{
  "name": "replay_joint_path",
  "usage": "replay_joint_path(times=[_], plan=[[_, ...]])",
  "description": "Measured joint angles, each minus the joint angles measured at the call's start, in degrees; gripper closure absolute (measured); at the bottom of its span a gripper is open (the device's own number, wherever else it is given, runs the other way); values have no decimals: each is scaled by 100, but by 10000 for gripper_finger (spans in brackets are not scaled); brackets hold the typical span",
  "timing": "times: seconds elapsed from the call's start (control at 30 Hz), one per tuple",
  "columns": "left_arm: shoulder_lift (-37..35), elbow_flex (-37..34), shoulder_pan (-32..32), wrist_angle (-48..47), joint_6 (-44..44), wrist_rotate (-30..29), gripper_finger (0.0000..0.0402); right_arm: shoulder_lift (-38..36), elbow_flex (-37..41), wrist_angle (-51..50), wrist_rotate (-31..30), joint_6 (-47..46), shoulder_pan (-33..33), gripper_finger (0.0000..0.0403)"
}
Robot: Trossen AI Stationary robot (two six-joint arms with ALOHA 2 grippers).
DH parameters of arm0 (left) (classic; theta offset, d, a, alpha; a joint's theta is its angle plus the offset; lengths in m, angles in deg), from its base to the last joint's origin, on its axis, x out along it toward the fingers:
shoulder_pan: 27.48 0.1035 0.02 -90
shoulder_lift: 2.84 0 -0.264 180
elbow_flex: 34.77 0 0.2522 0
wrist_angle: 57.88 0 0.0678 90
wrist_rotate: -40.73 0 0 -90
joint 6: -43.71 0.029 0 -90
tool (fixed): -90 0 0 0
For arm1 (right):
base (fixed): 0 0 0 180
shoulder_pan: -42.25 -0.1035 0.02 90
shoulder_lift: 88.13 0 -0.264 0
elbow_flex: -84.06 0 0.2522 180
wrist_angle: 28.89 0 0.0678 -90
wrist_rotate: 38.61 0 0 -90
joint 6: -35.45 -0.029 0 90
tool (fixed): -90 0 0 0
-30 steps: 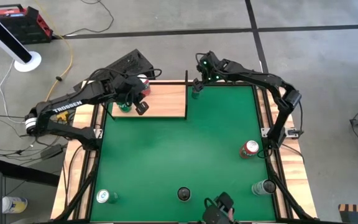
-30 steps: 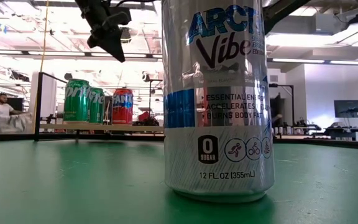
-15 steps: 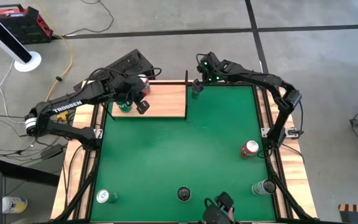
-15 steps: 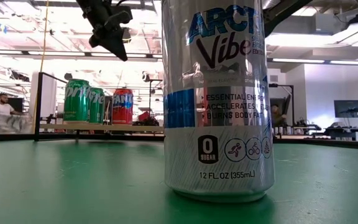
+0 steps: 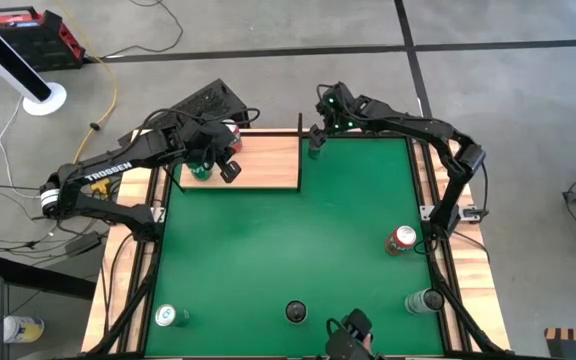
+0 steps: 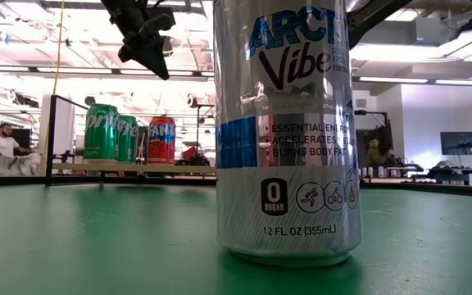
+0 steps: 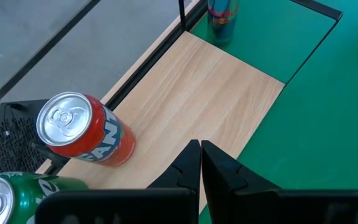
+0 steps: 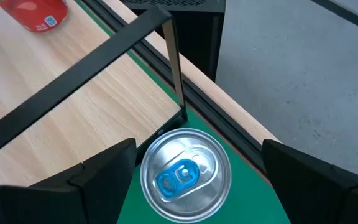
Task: Place canned beverage on shelf
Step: Put the top blue soda can on the shelf
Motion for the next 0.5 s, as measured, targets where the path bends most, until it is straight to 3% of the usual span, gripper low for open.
replay_joint_path(times=[0.27, 0.5], plan=[[0, 0, 1, 0, 26, 0, 402, 107, -7, -17, 137, 39, -42, 13], [0, 0, 3, -41, 28, 1, 402, 340, 3, -93, -267, 187, -108, 9]])
